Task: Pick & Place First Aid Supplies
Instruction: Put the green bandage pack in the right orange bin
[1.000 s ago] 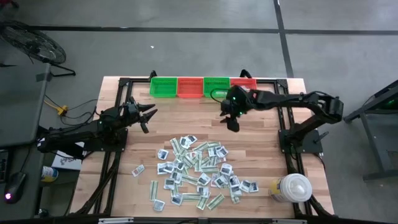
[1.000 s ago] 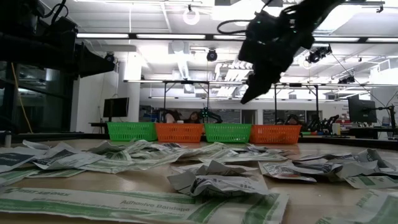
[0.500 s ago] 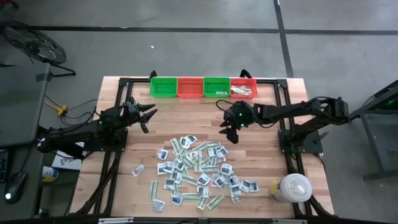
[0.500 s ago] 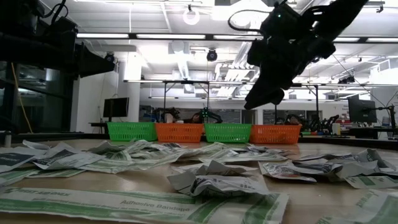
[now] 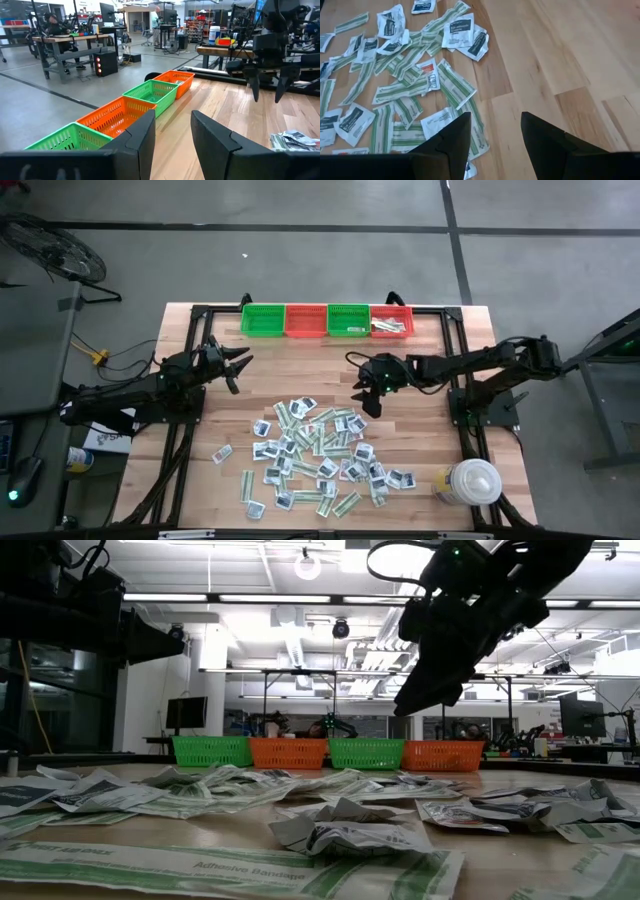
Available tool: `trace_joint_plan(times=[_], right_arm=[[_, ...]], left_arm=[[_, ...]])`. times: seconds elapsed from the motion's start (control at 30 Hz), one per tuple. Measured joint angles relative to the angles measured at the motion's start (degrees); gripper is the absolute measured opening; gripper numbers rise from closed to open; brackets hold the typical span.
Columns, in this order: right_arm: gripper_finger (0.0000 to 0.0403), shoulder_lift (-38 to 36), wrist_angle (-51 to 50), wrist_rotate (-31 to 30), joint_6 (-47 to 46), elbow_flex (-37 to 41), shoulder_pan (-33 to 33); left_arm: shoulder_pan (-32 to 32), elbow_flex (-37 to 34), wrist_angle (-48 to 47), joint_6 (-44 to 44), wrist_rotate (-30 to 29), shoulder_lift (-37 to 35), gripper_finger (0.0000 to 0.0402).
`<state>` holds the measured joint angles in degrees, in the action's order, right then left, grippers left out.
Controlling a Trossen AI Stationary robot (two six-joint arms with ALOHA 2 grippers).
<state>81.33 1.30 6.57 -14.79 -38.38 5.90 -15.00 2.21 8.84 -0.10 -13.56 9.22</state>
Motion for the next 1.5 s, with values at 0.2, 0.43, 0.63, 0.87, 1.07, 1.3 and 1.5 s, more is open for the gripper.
trace_joint_plan(times=[0.2,0.43,0.63,0.87,1.07,1.3,1.5], right_arm=[[0.0167,3.1,2.4,1.1,-1.7,0.0,-1.3],[0.0167,7.2,4.8,1.0,-3.2,0.0,-2.2],[0.0167,10.5,4.7,1.0,-3.4,0.0,-2.3],[0.0167,12.7,4.5,1.3,-3.2,0.0,-3.0],[0.0167,13.7,4.5,0.9,0.2,0.0,-3.3],[0.0167,15.1,5.8,0.8,3.4,0.0,-3.4],[0.0147,17.2,8.6,2.3,4.9,-0.1,-3.9]], left_arm=[[0.0,0.0,0.0,0.0,0.0,0.0,0.0122],[0.0,0.0,0.0,0.0,0.0,0.0,0.0122],[0.0,0.0,0.0,0.0,0.0,0.0,0.0122],[0.0,0.0,0.0,0.0,0.0,0.0,0.0122],[0.0,0.0,0.0,0.0,0.0,0.0,0.0122],[0.0,0.0,0.0,0.0,0.0,0.0,0.0122],[0.0,0.0,0.0,0.0,0.0,0.0,0.0122]])
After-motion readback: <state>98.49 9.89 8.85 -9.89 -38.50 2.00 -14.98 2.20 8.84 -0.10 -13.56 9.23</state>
